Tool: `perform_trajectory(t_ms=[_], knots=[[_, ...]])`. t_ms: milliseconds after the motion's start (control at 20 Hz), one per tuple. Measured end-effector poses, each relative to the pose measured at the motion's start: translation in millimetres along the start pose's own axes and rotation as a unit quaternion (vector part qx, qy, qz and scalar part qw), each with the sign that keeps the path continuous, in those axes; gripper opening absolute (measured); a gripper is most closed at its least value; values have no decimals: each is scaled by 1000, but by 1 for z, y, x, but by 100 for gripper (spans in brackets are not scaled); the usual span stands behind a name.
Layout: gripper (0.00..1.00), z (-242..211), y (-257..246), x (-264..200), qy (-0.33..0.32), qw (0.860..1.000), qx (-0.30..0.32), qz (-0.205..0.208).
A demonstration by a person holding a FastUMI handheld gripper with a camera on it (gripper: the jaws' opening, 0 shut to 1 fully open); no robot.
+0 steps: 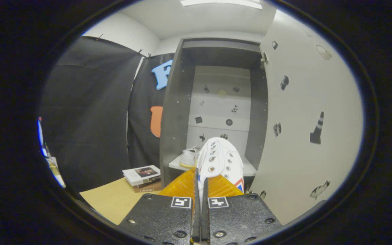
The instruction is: Open the shoe cabinet door, grab the shoes and put them into the shoe cabinet, then close the shoe cabinet door.
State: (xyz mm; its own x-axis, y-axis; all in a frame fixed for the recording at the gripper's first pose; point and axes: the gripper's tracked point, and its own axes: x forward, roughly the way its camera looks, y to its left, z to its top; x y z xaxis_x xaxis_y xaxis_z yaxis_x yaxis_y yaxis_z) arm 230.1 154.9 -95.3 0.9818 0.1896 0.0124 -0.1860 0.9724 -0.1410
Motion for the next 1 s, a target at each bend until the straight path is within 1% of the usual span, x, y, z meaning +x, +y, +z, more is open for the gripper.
perform_trajectory(t_ms=[100,150,250,400,500,700,850,1000], knots=[[5,25,-10,17,-11,1000,3,-14],[5,29,-7,32,-14,1000,2,-22],[6,44,-20,57,-12,999,3,-45],[6,67,-29,96,-26,999,1,-47],[6,70,-37,120,-18,999,-1,-45],[6,50,-52,176,32,998,-16,-48],[6,26,-60,214,61,997,-4,-48],[8,-4,-65,246,83,995,-9,-52]])
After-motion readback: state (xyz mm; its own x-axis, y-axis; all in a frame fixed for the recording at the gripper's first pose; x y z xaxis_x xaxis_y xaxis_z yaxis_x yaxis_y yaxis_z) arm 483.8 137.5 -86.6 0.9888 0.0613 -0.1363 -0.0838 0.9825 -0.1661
